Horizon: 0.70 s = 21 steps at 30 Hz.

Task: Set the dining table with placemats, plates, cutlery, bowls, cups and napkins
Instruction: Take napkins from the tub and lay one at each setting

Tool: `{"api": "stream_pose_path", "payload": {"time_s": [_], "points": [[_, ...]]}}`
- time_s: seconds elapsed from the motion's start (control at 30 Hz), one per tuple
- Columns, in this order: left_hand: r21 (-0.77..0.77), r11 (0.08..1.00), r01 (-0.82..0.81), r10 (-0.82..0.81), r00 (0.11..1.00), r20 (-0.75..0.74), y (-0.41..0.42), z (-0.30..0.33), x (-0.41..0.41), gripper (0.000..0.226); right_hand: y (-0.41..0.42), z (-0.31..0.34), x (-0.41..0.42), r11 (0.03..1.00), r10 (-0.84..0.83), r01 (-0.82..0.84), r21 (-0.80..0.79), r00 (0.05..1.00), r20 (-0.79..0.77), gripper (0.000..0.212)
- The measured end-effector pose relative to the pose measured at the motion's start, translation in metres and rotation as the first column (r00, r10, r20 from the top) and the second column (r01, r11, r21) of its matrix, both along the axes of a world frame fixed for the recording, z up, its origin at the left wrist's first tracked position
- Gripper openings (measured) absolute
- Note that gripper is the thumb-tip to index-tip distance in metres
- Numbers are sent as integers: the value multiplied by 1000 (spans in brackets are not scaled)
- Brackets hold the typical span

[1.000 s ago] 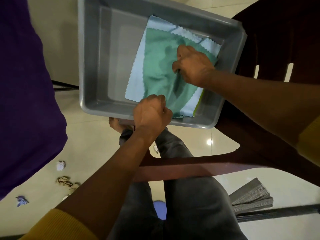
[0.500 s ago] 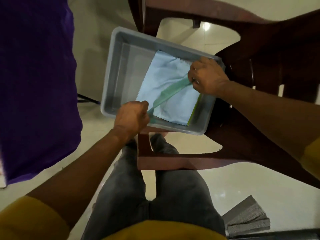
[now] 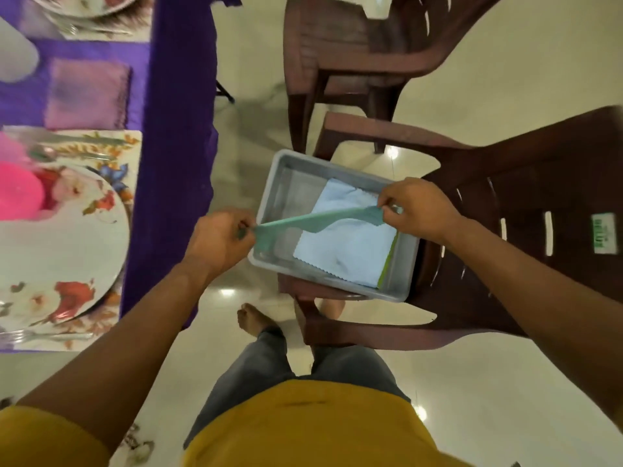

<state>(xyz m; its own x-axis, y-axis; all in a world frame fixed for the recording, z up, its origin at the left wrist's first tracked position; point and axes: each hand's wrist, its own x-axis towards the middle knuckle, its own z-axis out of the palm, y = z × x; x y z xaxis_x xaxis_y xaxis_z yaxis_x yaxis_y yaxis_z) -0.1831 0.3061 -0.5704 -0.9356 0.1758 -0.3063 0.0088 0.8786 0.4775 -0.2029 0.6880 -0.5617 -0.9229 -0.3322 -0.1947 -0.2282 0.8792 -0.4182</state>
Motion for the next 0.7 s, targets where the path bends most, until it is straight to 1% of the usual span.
{"api": "stream_pose_path", "payload": {"time_s": [0.07,0.1,0.17,0.23,0.3,0.37,0.4,0.43,0.5,0.57,0.63,0.7], "points": [[161,982,-100,107,994,-35,-24,18,0,16,-21,22,2,971,-180,188,-149,982,64,7],[260,954,-148,161,986,-32,-37,27,-1,16,-32,30,0,929,-270,286,-234,958,98,5],[452,858,-245,261,965,28,-59,42,-4,8,-54,44,-5,787,-411,449,-423,893,182,7],[605,722,-335,356,930,91,-81,60,-4,8,-84,58,-7,641,-465,512,-572,852,242,8],[699,599,-391,433,892,127,-104,76,-4,8,-119,68,-9,502,-493,551,-667,816,303,8],[744,540,-395,478,871,115,-122,89,-3,11,-151,73,-14,417,-515,568,-709,791,330,11],[756,529,-387,496,863,95,-131,93,-2,15,-167,74,-17,401,-530,561,-724,787,316,12],[772,514,-374,512,856,74,-140,98,-1,17,-183,76,-21,408,-550,542,-735,788,276,12],[789,511,-341,543,840,11,-155,105,-1,13,-210,79,-27,459,-580,496,-737,796,175,12],[765,575,-291,561,821,-110,-173,112,1,8,-237,84,-29,516,-607,465,-719,791,77,10],[718,640,-273,580,785,-219,-190,118,1,9,-261,91,-31,570,-612,433,-699,791,-9,9],[688,668,-282,605,744,-283,-206,126,3,8,-280,100,-33,615,-610,417,-669,789,-70,10]]}}
